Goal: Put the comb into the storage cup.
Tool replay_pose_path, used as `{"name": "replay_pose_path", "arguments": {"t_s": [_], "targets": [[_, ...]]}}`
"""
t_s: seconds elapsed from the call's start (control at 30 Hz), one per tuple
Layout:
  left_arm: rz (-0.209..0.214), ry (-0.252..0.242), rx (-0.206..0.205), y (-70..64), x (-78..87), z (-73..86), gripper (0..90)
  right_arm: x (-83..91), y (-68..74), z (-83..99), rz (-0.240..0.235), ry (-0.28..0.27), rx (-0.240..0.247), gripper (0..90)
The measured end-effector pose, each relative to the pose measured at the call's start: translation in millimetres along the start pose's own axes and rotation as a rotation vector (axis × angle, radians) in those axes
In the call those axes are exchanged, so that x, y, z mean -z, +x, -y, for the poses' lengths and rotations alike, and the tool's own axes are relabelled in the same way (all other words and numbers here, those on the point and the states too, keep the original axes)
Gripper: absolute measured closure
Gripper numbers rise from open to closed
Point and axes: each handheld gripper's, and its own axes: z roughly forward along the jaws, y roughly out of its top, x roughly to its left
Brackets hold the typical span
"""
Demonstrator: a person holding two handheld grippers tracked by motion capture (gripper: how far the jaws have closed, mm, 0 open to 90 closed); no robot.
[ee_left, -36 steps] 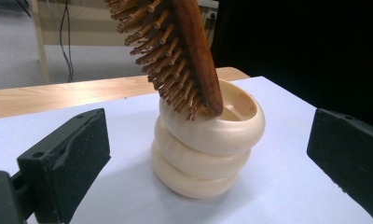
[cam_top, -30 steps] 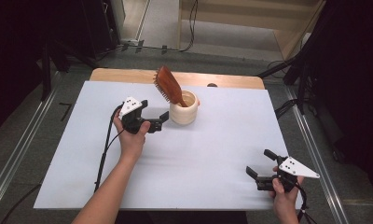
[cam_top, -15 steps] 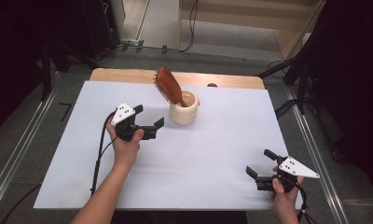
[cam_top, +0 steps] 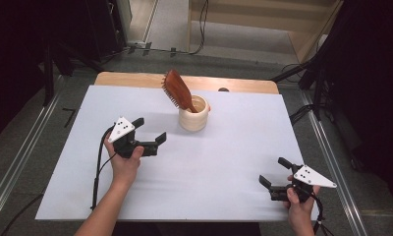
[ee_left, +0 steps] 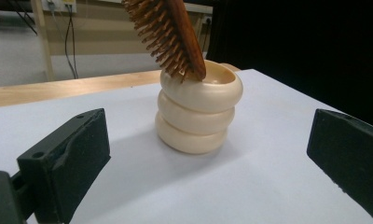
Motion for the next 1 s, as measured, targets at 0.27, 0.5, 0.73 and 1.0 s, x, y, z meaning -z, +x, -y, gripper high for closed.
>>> {"name": "replay_pose_path", "arguments": {"t_s": [0.27,0.5,0.73,1.0], "targets": [[-0.017,0.004,-0.005,5.6,14.9,5.6,0.0,-0.1,0.3,0.0,0.003,0.002,0.000,0.0],[-0.029,0.003,-0.015,9.7,28.5,9.8,0.0,-0.3,0.3,0.0,0.005,0.002,0.003,0.0],[-0.048,0.008,-0.028,14.3,43.7,14.4,0.0,-0.3,0.5,0.0,0.006,0.002,0.003,0.0],[-0.070,0.008,-0.040,19.4,60.9,19.6,0.0,-0.5,0.6,0.1,0.011,0.004,0.002,0.0]]}}
